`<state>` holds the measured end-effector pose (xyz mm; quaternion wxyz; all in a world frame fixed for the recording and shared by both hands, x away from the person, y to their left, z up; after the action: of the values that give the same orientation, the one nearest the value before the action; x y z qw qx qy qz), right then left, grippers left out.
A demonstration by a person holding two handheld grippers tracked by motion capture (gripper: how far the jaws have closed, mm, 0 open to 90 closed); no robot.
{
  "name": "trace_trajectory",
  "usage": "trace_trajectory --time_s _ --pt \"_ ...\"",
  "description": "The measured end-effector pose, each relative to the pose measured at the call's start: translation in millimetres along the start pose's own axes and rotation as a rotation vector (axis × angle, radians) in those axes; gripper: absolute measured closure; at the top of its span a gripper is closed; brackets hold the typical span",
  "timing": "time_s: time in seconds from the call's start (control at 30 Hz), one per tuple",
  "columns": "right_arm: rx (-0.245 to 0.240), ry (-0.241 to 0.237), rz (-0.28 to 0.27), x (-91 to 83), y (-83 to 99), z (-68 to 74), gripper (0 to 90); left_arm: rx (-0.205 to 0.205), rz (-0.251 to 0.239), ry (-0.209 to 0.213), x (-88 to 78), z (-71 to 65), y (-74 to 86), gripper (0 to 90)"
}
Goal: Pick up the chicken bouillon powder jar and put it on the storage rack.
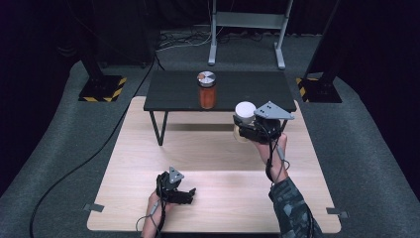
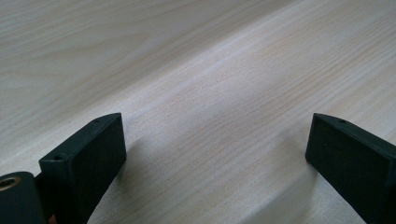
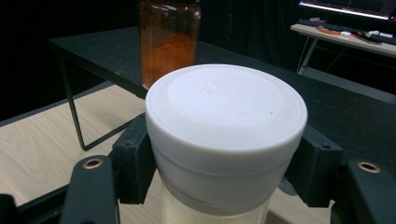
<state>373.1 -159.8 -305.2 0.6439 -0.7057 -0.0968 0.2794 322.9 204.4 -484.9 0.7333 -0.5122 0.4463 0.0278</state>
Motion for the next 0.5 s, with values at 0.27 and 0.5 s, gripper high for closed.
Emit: trace_trajectory --time_s 0.27,0.5 --pt "0.007 -0.01 -0.001 0.2 -7.3 -2.4 32.7 0.001 0.0 0.001 0.0 0.1 0.0 4.8" --pt "0.01 -0.02 -0.004 0.6 -14.5 -3.9 32.7 0.0 -0.001 0.001 0.0 0.0 0.1 4.8"
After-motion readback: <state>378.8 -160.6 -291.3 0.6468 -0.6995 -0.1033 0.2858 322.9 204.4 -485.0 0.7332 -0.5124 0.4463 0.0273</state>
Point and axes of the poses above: each handheld gripper's, and its own axes: x roughly forward along the jaws, y roughly out of its underside, z roughly to its left, the point moved 7 cm from there along x, roughly forward along the jaws, and after that the axes turned 7 degrees about x, right-handed, at the moved point
